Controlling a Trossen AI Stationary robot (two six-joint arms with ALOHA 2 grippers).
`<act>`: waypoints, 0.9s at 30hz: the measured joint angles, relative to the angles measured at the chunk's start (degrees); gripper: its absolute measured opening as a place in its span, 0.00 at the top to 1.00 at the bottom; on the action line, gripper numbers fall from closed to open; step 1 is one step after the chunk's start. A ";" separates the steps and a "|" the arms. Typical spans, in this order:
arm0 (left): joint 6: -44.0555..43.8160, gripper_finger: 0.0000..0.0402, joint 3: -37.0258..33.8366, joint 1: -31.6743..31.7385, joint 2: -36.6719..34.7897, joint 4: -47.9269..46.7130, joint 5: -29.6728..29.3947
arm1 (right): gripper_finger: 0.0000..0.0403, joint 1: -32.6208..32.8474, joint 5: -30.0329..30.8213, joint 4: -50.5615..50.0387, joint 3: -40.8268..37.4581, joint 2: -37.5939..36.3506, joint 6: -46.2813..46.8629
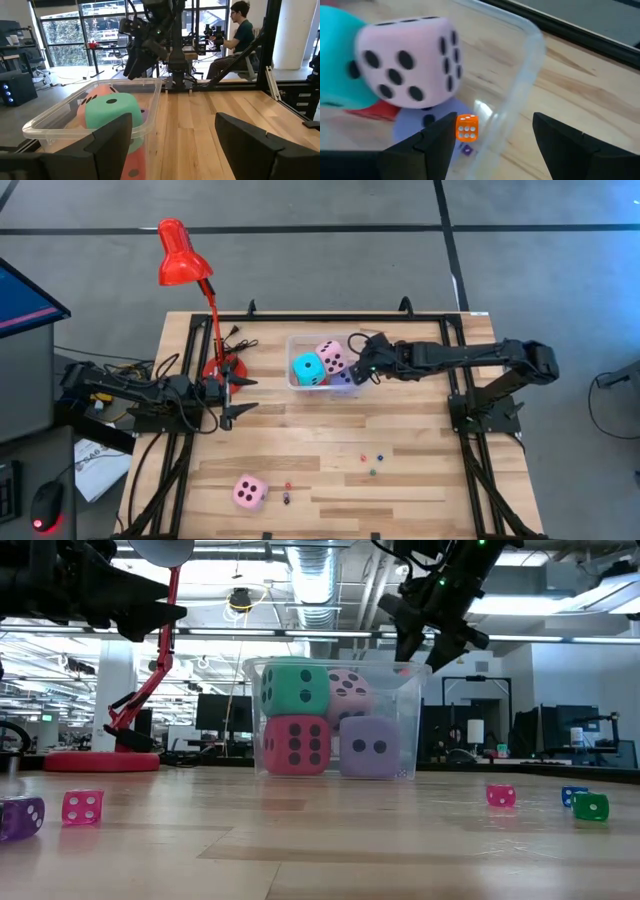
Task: Pick & Place Dice
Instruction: Put the small orange die into the transparent bin
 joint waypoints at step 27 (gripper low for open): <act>-0.02 0.32 0.00 0.00 0.00 -0.02 0.17 | 0.37 0.17 1.16 1.88 -1.19 0.25 1.65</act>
